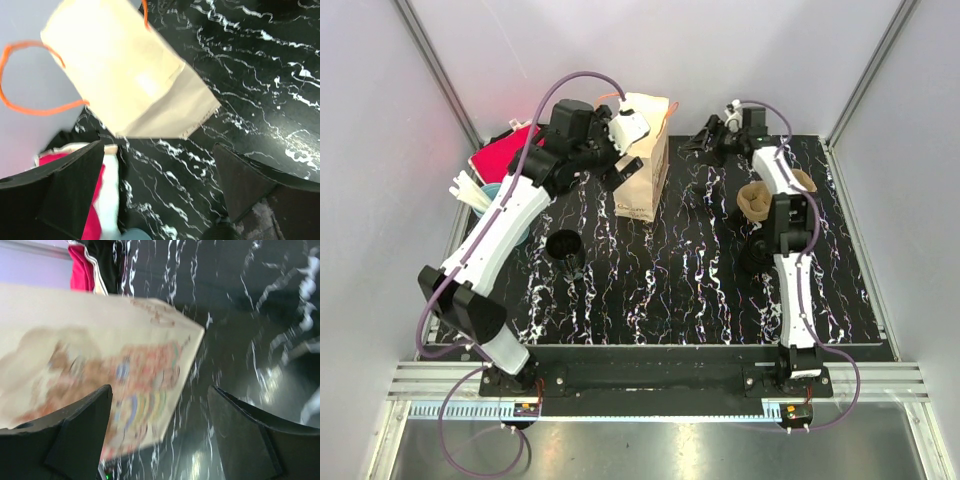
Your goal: Pack the takeout coffee
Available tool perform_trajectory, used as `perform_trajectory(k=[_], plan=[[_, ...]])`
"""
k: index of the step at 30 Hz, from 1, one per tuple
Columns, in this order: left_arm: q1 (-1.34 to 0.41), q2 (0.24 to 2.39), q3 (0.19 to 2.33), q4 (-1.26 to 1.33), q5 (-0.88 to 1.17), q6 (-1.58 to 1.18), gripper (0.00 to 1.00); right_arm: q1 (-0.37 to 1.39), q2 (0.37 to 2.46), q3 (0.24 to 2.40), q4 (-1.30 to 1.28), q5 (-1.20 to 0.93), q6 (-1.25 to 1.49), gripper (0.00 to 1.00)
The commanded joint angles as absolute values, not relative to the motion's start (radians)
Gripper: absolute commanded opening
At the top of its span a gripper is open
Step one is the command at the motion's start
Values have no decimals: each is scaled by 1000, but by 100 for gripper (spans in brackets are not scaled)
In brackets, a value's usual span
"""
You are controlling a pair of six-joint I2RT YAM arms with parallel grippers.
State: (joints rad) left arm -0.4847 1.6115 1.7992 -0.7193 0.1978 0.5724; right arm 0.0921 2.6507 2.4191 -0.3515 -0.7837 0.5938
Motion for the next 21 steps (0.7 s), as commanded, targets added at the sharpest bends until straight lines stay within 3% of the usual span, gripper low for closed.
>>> perform_trajectory(k=[1,11,18,21], plan=[[-486,1675,1868,-724,296,670,99,43,2363,2335,-469,-802,401,83],[-453,1822,1954,-719,432,753,99,-43,1936,2014,-659,-741,75,84],[-425,1897,2042,-721,515,770,99,-61,1807,1925,-735,-698,-52,86],[-425,1911,2052,-727,540,776,94,-64,1795,1921,-753,-687,-70,86]])
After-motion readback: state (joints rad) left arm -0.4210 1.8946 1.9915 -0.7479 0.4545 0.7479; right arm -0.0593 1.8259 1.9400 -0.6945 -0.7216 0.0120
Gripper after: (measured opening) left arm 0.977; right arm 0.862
